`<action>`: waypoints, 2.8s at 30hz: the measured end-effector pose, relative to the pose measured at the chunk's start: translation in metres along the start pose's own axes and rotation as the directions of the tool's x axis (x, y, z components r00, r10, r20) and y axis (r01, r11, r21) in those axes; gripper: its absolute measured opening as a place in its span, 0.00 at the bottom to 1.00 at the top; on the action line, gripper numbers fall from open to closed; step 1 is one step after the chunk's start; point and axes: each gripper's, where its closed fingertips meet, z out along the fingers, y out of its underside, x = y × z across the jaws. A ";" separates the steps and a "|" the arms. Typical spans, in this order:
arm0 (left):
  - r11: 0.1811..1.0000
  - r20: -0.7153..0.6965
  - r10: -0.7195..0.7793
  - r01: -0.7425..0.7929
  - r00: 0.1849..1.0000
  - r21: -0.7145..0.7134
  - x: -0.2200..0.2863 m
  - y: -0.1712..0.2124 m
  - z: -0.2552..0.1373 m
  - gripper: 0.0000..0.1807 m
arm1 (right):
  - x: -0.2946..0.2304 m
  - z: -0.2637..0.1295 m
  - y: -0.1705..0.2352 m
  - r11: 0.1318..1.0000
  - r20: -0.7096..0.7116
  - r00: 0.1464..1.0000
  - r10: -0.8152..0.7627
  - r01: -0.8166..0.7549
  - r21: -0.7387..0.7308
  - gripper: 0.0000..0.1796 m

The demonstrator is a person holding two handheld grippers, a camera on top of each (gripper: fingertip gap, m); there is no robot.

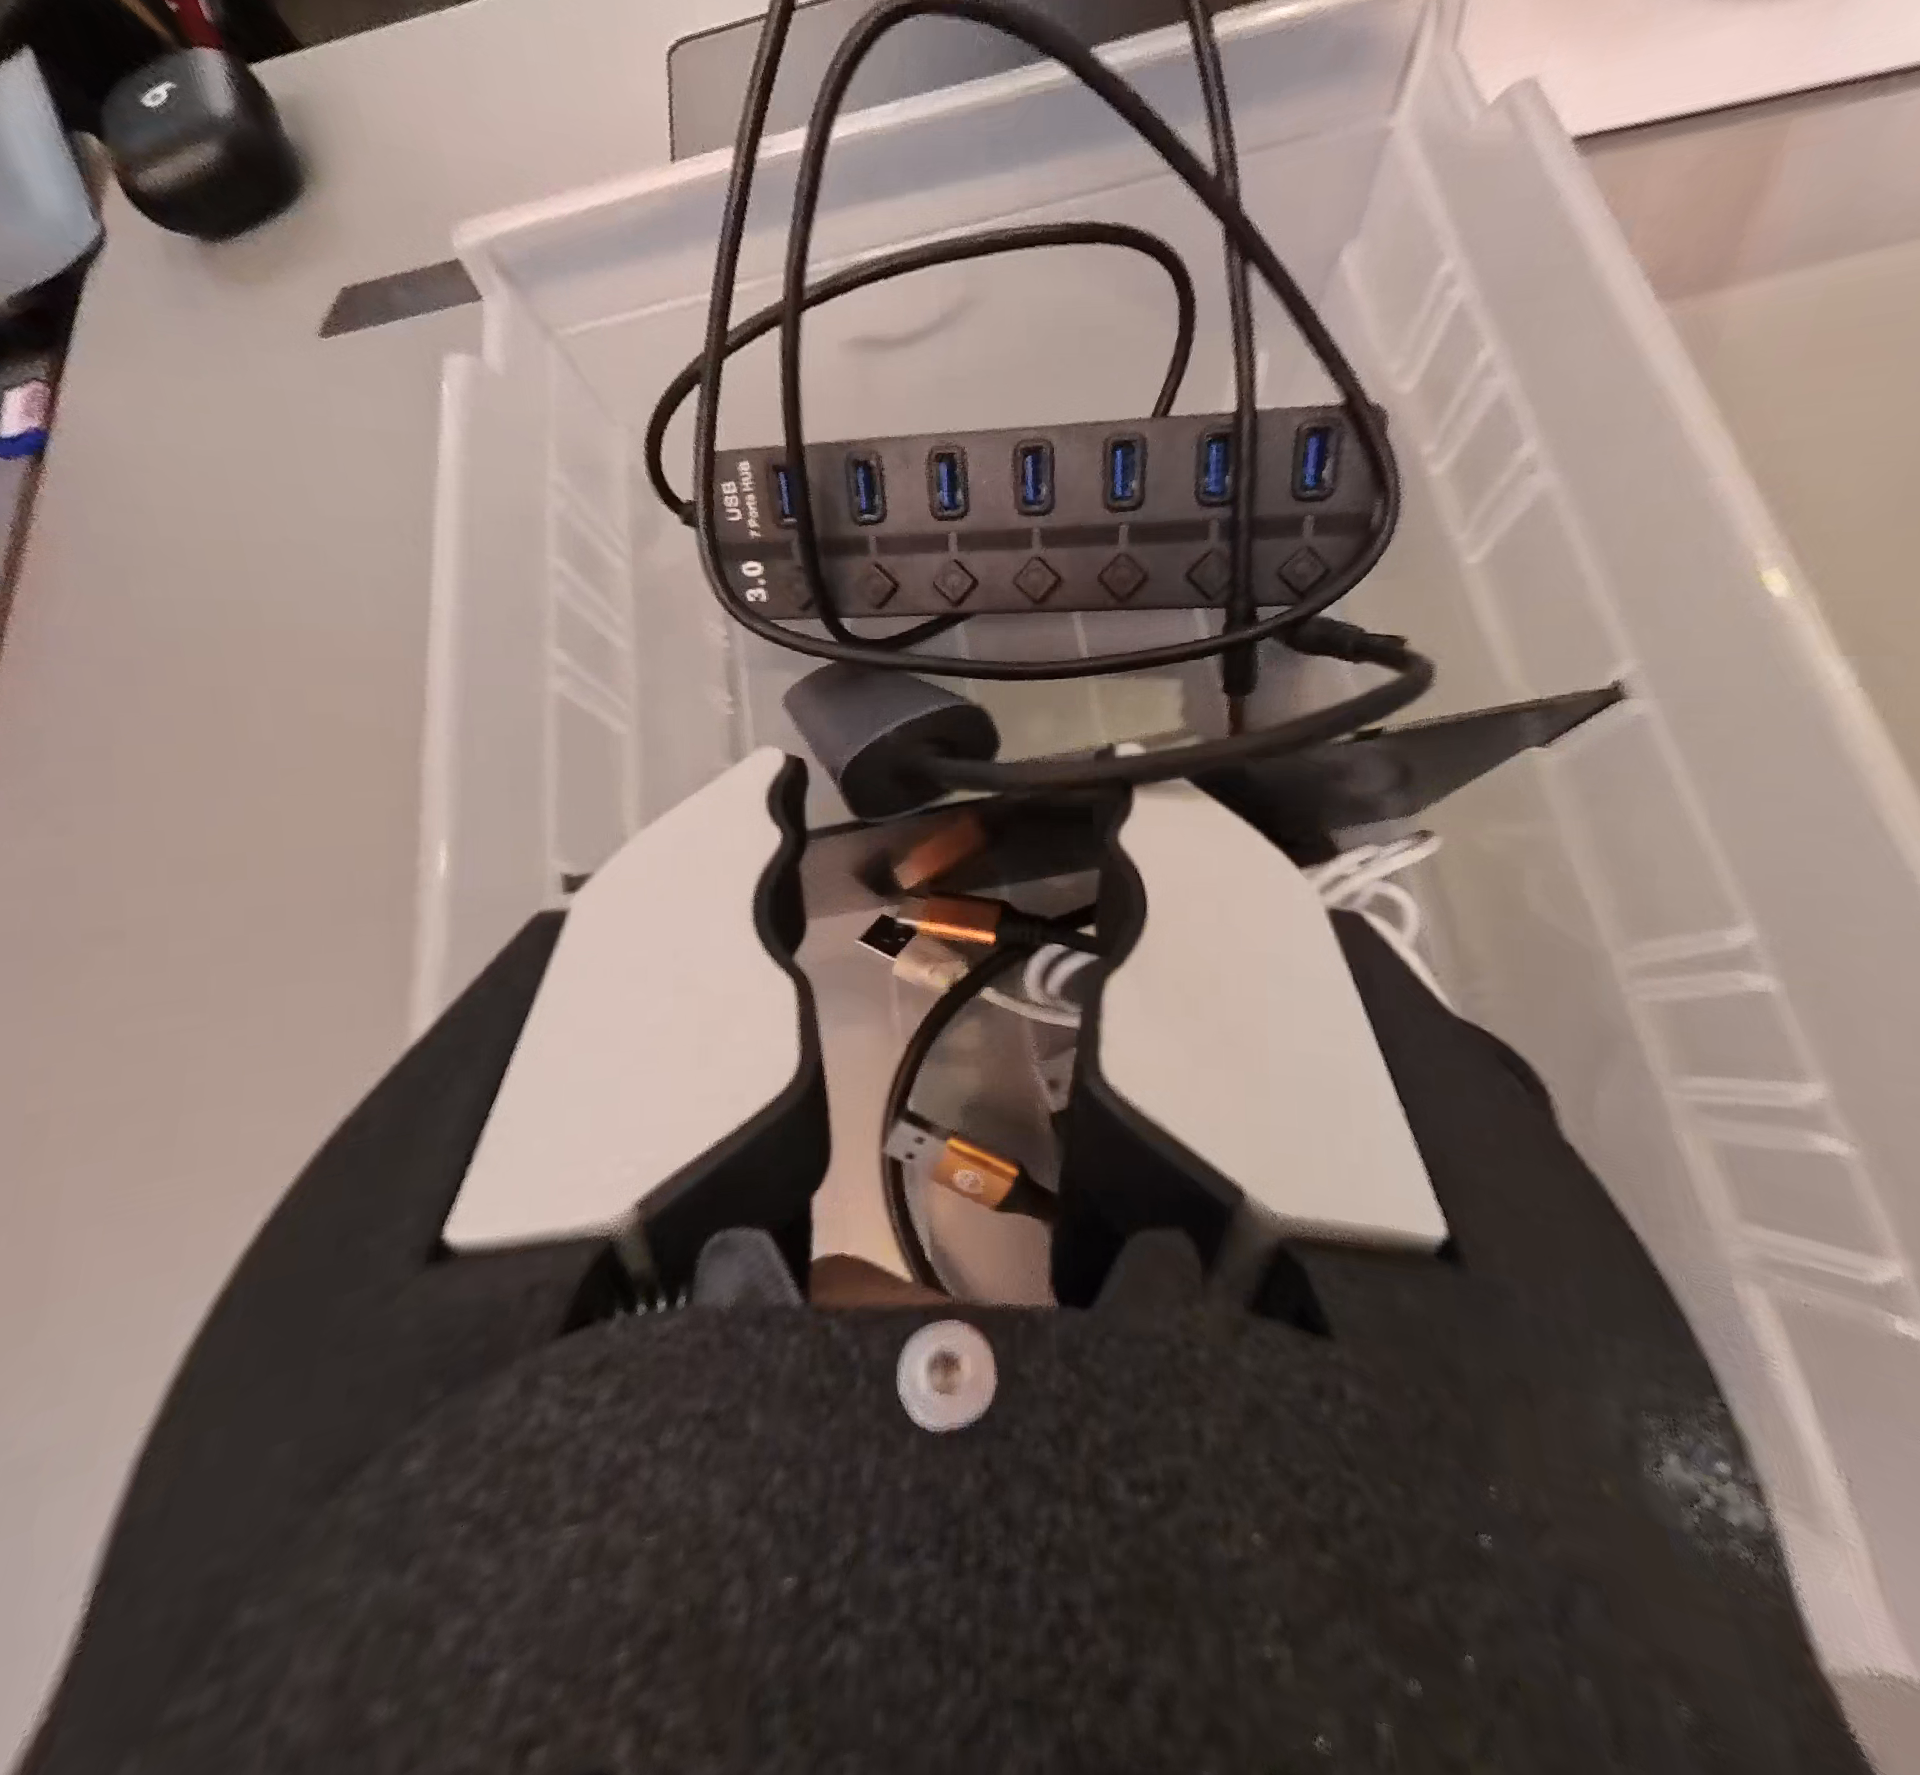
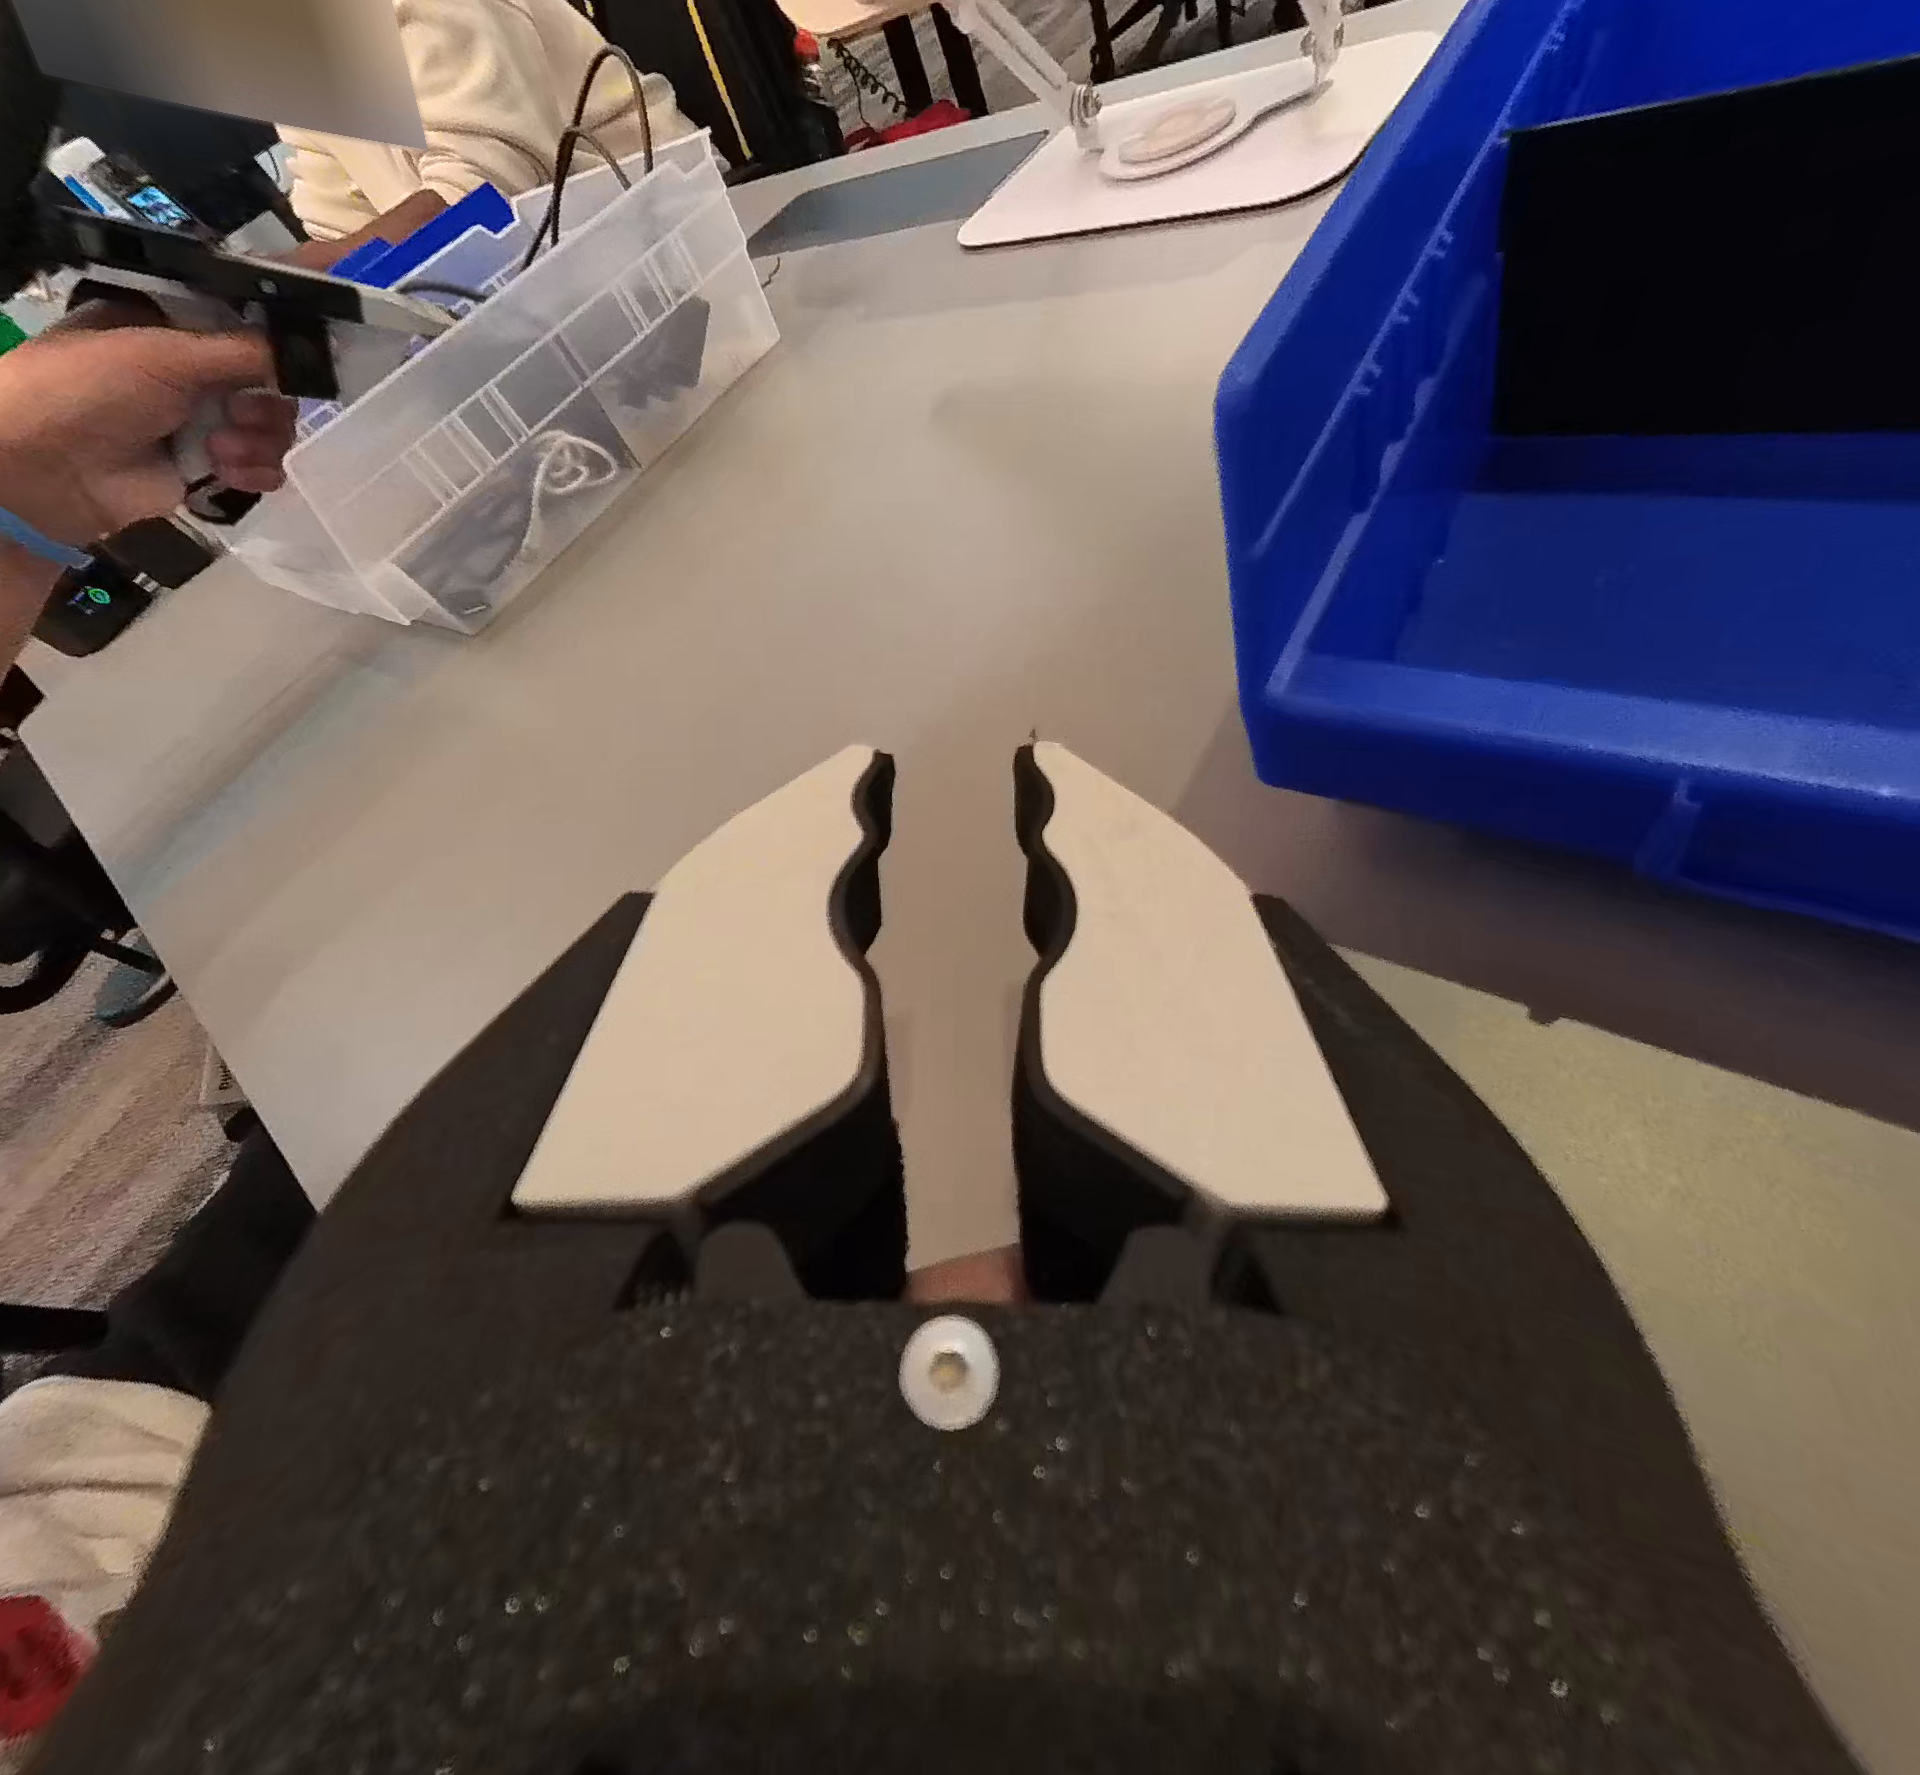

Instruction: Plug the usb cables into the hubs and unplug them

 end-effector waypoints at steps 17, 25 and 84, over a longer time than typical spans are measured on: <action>0.923 0.218 0.306 -0.345 0.927 0.171 0.006 -0.049 -0.025 0.18 | -0.012 0.002 0.005 1.000 0.034 0.999 -0.013 0.014 -0.024 0.12; 0.514 0.346 0.645 -0.722 0.682 0.464 0.110 -0.111 -0.137 0.18 | -0.047 0.018 -0.017 0.994 0.153 0.983 -0.105 0.105 0.008 0.13; 0.161 0.456 0.761 -0.816 0.461 0.556 0.296 -0.027 -0.133 0.17 | -0.135 0.107 -0.067 0.929 0.350 0.909 -0.228 0.310 -0.200 0.32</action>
